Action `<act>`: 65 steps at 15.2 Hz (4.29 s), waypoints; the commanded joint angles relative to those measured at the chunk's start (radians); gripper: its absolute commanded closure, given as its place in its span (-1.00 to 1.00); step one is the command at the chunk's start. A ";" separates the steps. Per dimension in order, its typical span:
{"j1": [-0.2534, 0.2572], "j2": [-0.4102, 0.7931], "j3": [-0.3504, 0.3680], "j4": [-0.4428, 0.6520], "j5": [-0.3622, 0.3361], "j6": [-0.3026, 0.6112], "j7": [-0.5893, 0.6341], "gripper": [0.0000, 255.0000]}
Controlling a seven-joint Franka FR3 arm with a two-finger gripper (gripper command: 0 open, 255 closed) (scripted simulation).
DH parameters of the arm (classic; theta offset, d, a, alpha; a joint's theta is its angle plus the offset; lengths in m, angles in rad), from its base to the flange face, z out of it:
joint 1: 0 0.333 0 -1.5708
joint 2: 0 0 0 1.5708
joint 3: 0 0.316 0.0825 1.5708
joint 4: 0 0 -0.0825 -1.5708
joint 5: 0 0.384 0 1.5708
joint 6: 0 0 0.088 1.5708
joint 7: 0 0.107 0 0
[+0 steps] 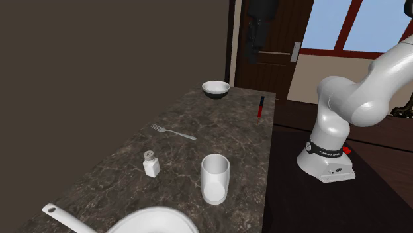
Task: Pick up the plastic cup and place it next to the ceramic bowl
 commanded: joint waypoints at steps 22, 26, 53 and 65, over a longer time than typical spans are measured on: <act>0.111 0.570 0.269 0.027 -0.017 0.390 0.162 -1.00; 0.122 0.650 0.291 0.045 -0.041 0.433 0.189 -1.00; 0.122 0.671 0.292 0.016 -0.049 0.482 0.194 1.00; 0.121 0.601 0.285 0.112 -0.026 0.319 0.174 1.00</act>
